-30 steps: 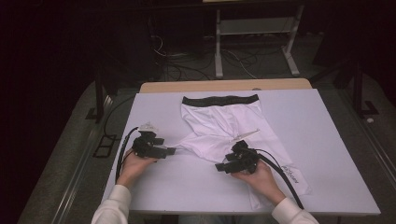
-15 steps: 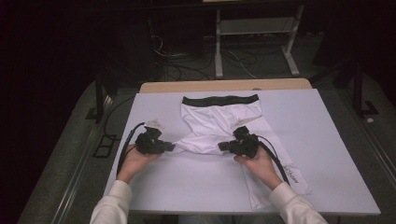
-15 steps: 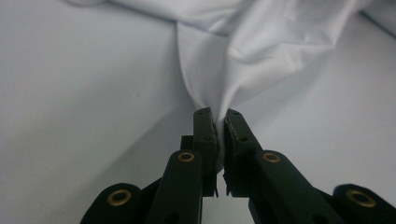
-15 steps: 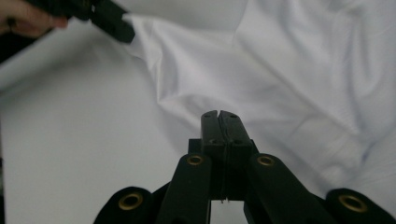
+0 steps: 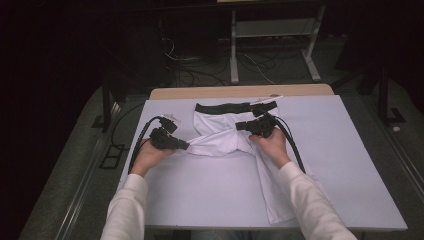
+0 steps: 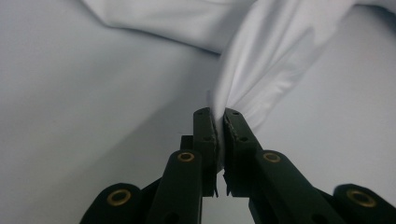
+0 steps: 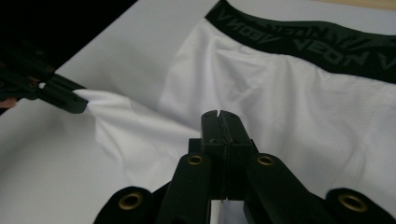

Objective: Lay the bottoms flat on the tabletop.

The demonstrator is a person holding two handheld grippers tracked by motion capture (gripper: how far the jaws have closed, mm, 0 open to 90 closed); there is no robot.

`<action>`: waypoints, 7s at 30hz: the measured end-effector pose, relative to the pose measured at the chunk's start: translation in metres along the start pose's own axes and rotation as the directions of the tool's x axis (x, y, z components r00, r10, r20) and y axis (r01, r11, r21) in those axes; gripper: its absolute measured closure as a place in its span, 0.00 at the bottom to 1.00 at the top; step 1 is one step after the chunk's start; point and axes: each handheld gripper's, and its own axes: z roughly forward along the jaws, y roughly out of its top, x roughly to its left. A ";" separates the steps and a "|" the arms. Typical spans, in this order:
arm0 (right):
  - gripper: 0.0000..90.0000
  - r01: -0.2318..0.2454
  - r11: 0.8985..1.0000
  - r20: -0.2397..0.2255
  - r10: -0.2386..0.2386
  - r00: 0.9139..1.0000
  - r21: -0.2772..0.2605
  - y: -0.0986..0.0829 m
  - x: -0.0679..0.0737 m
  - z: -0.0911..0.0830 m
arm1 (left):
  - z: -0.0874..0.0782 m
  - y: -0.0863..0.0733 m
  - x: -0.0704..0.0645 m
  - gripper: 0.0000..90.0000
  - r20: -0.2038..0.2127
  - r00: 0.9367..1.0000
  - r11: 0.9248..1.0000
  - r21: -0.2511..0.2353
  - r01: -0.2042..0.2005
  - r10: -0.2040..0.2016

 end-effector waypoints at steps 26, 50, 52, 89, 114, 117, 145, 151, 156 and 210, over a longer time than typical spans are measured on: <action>0.38 -0.051 0.998 0.029 0.052 0.998 -0.029 -0.006 0.014 -0.009 | -0.018 -0.018 0.005 0.36 -0.088 0.987 0.979 -0.167 0.118 -0.134; 0.31 -0.112 0.989 -0.074 0.120 0.990 0.095 -0.053 0.036 0.014 | -0.004 -0.047 0.025 0.16 0.027 0.960 0.929 -0.243 0.278 -0.280; 0.33 -0.118 0.988 -0.069 0.125 0.990 0.100 -0.055 0.037 0.018 | 0.000 -0.048 0.027 0.20 0.031 0.959 0.931 -0.235 0.281 -0.281; 0.96 -0.178 0.962 -0.110 0.204 0.973 0.206 -0.095 0.081 -0.009 | -0.035 -0.068 -0.013 0.99 0.154 0.966 0.975 -0.039 0.217 -0.208; 0.96 -0.101 0.932 -0.254 0.198 0.947 0.348 -0.156 0.135 -0.021 | -0.076 -0.144 -0.073 0.99 0.186 0.976 0.993 0.016 0.115 -0.116; 0.96 -0.097 0.929 -0.264 0.200 0.943 0.358 -0.157 0.138 -0.021 | -0.080 -0.151 -0.076 0.99 0.186 0.976 0.993 0.010 0.116 -0.116; 0.49 -0.003 0.960 -0.305 0.091 0.948 0.278 -0.140 0.131 -0.064 | -0.079 -0.140 -0.081 0.39 0.173 0.982 0.994 -0.063 0.091 -0.079; 0.29 0.023 0.974 -0.304 0.049 0.951 0.226 -0.123 0.114 -0.086 | -0.081 -0.126 -0.081 0.26 0.183 0.982 0.989 -0.129 0.075 -0.051; 0.15 0.064 0.979 -0.260 -0.011 0.966 0.194 -0.109 0.102 -0.102 | -0.081 -0.115 -0.081 0.14 0.167 0.985 0.983 -0.175 0.063 -0.034; 0.00 0.012 0.988 0.064 -0.002 0.998 -0.155 -0.157 -0.011 -0.176 | -0.025 -0.068 -0.099 0.00 0.104 0.993 0.890 -0.456 -0.003 0.057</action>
